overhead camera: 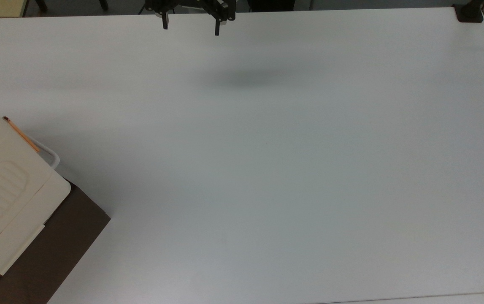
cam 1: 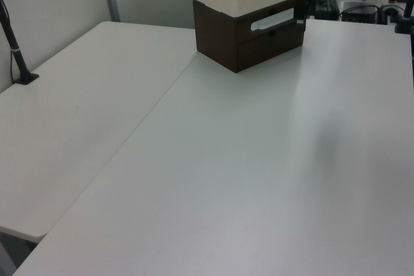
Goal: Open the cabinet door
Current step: 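Move the gripper from rest toward the cabinet's orange door handle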
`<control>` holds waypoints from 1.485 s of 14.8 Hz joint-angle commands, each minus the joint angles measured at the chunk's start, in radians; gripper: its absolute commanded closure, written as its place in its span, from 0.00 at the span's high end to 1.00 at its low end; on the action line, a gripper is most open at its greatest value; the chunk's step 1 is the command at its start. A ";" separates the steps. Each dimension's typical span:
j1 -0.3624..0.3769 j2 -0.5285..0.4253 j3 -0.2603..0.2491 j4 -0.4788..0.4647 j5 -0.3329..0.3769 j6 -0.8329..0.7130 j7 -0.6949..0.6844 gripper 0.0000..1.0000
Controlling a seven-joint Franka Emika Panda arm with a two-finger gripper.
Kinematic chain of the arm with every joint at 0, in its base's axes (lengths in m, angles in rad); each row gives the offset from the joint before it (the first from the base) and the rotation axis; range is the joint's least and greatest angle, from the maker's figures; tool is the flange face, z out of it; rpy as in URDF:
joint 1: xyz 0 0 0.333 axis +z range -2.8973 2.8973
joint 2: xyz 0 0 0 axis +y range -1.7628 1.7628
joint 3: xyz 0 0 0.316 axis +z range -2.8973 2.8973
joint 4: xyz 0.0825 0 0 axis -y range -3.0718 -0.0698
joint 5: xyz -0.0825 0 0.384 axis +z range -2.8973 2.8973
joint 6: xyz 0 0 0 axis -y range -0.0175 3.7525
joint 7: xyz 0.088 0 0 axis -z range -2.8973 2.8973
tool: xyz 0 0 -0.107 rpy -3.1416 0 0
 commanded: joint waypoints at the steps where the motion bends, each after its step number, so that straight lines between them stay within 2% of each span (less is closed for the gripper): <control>1: 0.005 -0.016 -0.002 -0.006 -0.019 -0.019 0.013 1.00; 13: -0.012 0.004 -0.006 0.015 -0.018 0.001 0.016 1.00; 17: -0.114 0.073 -0.006 0.107 -0.005 0.027 0.028 1.00; 20: -0.199 0.097 -0.006 0.112 -0.005 0.213 0.094 1.00; 22: -0.220 0.119 -0.008 0.112 -0.019 0.287 0.166 1.00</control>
